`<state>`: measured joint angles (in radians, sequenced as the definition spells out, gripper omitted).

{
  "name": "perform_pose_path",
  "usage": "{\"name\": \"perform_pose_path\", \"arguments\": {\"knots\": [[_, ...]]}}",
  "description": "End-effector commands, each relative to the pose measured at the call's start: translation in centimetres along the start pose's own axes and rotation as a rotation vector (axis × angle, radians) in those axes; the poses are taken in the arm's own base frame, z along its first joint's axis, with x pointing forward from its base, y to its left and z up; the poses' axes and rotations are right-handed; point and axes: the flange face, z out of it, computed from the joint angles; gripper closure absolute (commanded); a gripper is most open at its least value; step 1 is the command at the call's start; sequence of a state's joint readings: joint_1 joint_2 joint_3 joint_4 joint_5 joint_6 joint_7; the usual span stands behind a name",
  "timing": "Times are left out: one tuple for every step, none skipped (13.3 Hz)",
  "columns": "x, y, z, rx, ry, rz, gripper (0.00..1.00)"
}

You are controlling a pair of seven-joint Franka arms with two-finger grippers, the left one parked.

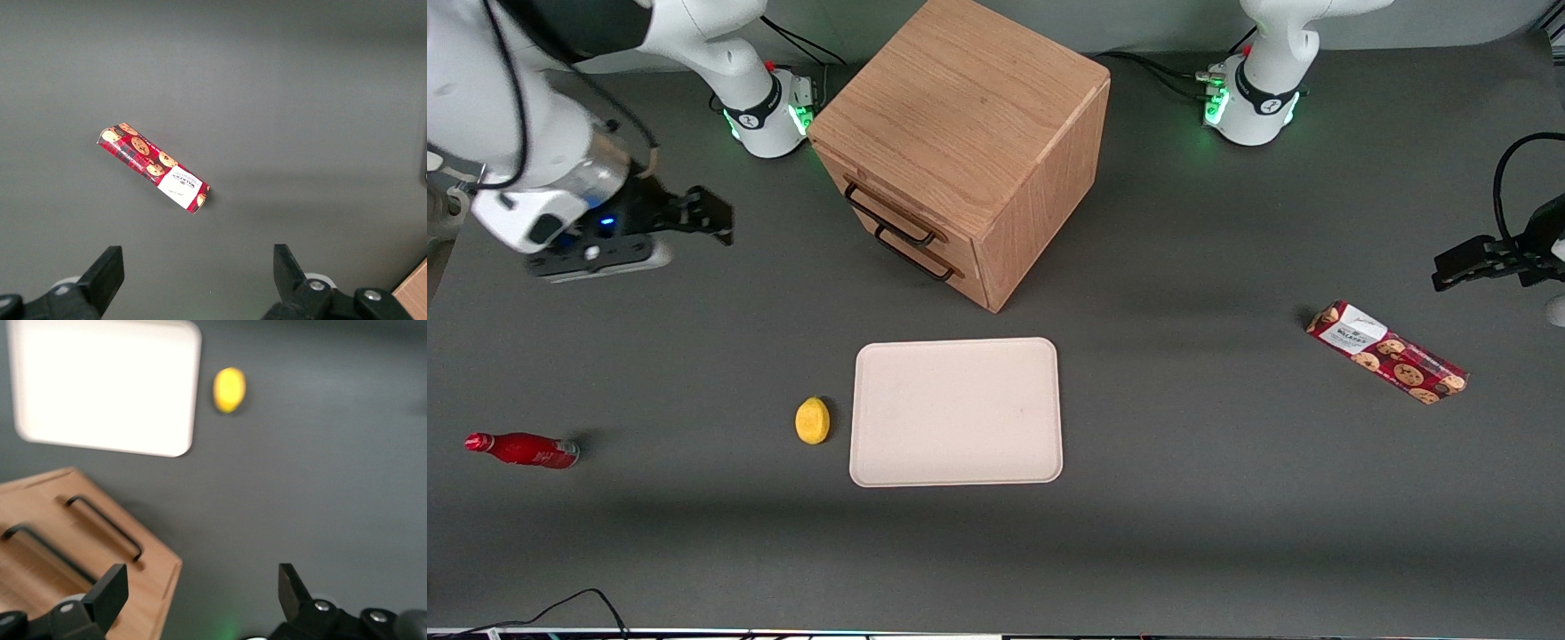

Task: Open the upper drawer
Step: 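Move the right gripper toward the upper drawer's black handle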

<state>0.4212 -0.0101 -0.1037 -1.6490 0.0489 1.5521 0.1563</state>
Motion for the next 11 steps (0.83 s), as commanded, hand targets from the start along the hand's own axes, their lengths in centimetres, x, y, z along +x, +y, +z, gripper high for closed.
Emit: {"name": "perform_pose_path", "arguments": {"knots": [[-1.2, -5.5, -0.1, 0.01, -0.016, -0.115, 0.0], [-1.8, -7.9, -0.1, 0.006, -0.015, -0.16, 0.0], [-2.2, -9.9, -0.1, 0.002, -0.012, -0.197, 0.0], [-2.3, -11.5, 0.5, -0.004, -0.015, -0.226, 0.0], [-2.6, -13.2, 0.7, -0.007, -0.016, -0.257, 0.0], [-2.7, -14.4, 0.9, -0.012, -0.018, -0.275, 0.0], [-2.9, -15.2, 1.0, -0.012, -0.017, -0.287, 0.0], [-2.9, -15.4, 1.1, -0.013, -0.019, -0.293, 0.0], [-2.9, -15.5, 1.4, -0.012, -0.025, -0.307, 0.0], [-2.9, -15.4, 1.7, 0.001, -0.04, -0.355, 0.0], [-2.7, -15.1, 2.2, 0.021, -0.056, -0.393, 0.0]]}}
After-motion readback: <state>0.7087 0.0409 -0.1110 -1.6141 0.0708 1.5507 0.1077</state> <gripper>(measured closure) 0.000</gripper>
